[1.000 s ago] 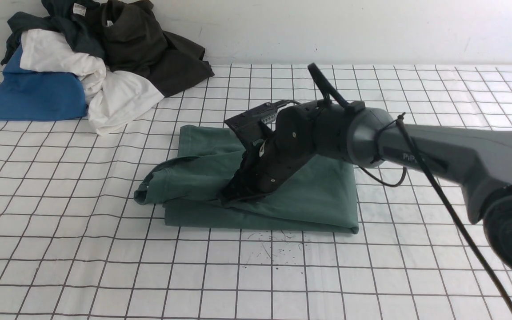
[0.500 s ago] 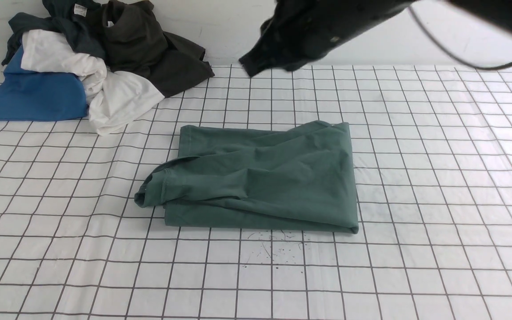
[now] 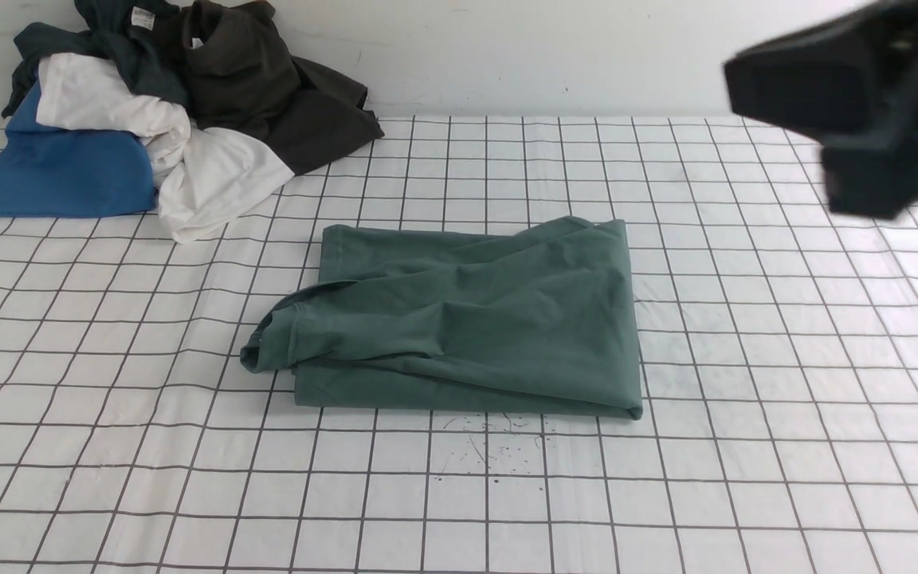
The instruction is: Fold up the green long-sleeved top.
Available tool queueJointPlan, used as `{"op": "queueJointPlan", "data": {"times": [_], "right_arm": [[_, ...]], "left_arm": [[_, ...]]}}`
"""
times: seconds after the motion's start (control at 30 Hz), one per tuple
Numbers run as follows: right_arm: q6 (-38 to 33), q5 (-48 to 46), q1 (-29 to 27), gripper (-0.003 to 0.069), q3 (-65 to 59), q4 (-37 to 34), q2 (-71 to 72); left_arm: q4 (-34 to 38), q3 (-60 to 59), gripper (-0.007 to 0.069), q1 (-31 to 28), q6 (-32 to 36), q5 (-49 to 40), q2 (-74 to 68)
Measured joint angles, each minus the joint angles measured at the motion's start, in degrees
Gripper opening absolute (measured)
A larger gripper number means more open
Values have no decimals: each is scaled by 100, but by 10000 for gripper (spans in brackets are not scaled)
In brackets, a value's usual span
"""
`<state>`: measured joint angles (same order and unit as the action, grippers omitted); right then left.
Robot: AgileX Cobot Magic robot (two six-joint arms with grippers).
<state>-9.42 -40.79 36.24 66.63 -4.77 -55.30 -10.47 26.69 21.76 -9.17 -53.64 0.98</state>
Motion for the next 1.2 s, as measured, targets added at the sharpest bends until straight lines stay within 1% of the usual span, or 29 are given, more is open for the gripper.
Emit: {"op": "queueJointPlan", "data": {"times": [0.17, 0.4, 0.63, 0.93, 1.07, 1.17, 1.2], "right_arm": [[25, 555, 0, -15, -1004, -7, 1247], [36, 517, 0, -15, -1694, -13, 2424], [36, 151, 0, -15, -1825, -13, 2692], [36, 92, 0, -15, -1834, -52, 2692], [133, 131, 0, -15, -1876, 181, 2692], [506, 599, -45, -15, -2307, 665, 2817], [565, 635, -56, -15, -2346, 692, 2848]], "left_arm": [[0, 0, -7, 0, 0, 0, 0], [0, 0, -7, 0, 0, 0, 0], [0, 0, -7, 0, 11, 0, 0], [0, 0, -7, 0, 11, 0, 0], [0, 0, -7, 0, 16, 0, 0], [0, 0, -7, 0, 16, 0, 0], [0, 0, -7, 0, 16, 0, 0]]}}
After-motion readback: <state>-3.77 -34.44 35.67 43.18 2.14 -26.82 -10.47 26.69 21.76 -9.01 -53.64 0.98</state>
